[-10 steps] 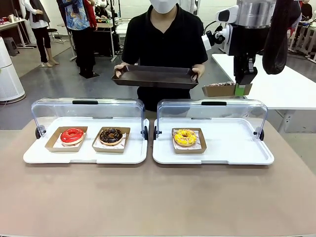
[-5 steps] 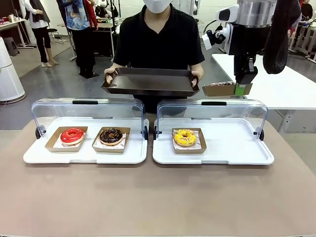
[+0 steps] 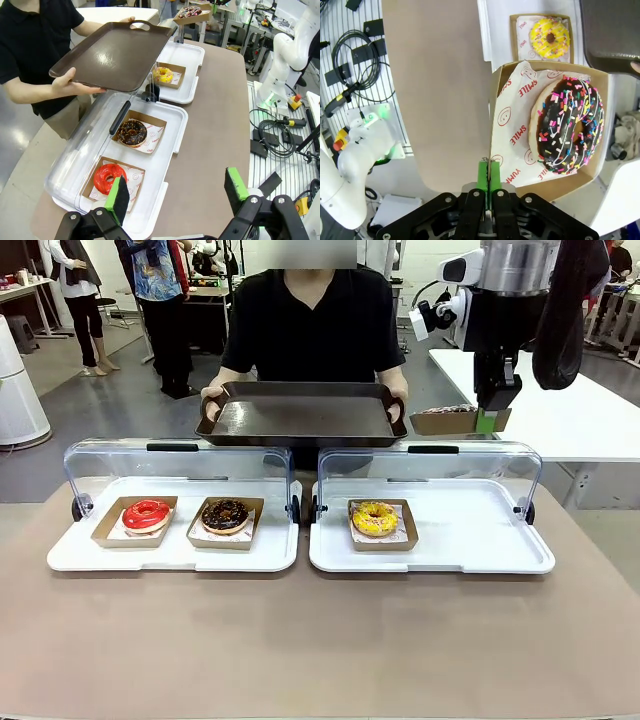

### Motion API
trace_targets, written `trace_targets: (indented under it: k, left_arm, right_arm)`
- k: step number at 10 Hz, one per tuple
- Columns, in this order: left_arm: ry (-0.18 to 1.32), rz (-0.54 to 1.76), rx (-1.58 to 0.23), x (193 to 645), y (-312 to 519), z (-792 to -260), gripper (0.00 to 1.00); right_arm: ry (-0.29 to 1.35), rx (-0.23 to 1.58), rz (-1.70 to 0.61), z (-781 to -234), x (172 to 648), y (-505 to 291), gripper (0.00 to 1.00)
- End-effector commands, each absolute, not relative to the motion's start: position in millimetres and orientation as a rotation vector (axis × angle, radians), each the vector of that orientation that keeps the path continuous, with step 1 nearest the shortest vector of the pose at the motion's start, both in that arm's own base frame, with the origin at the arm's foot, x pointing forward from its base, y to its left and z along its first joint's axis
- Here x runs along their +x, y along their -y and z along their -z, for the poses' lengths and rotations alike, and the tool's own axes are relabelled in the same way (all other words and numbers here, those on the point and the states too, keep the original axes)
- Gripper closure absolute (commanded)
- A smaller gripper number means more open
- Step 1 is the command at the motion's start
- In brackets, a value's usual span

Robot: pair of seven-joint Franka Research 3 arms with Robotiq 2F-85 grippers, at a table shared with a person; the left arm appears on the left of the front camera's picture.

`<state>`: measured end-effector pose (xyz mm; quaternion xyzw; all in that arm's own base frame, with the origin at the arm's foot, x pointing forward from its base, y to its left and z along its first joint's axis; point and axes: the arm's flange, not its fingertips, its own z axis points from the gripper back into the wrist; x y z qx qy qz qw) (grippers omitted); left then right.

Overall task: Provide the desired donut to the person.
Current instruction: Place the picked Paper togo box onto the Handle tray extended by the person.

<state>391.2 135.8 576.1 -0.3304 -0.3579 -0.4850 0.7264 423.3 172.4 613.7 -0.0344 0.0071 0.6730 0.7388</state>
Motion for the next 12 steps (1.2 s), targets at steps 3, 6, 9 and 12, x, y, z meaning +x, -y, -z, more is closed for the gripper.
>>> trace_targets:
  k: [3,6,9,12]
  left_arm:
    - [0.796,1.070,-0.737,391,-138,-578,0.00]
    - [0.796,1.070,-0.737,391,-138,-578,0.00]
    - [0.796,1.070,-0.737,391,-138,-578,0.00]
    - [0.796,1.070,-0.737,391,-138,-578,0.00]
  right_arm:
    - [-0.019,-0.083,-1.472,-613,419,-171,1.00]
    - [0.012,-0.089,-1.506,-633,420,-190,0.98]
    - [0.083,-0.163,-1.534,-676,428,-248,0.98]
    - [0.094,-0.145,-1.561,-670,458,-305,0.98]
